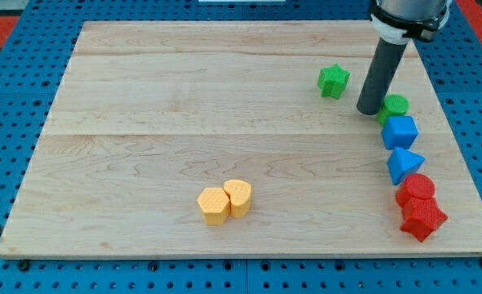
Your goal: Move the green star towards the center right
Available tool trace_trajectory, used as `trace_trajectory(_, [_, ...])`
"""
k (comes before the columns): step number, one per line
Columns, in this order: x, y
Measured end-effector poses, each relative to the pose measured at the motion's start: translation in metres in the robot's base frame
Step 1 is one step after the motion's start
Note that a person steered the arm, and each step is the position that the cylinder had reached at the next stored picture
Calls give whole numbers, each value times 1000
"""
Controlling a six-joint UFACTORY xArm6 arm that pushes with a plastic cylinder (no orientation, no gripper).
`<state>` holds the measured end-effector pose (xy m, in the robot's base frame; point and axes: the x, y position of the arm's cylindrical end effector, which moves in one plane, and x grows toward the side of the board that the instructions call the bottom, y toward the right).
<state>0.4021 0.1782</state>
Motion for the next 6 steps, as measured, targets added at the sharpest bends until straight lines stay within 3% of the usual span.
trace_trajectory(1, [14,1])
trace_trajectory(3, [-58,-70])
trace_trajectory(4, [-64,-65])
trace_trajectory(5, [-90,-111])
trace_trajectory(6, [-77,-66])
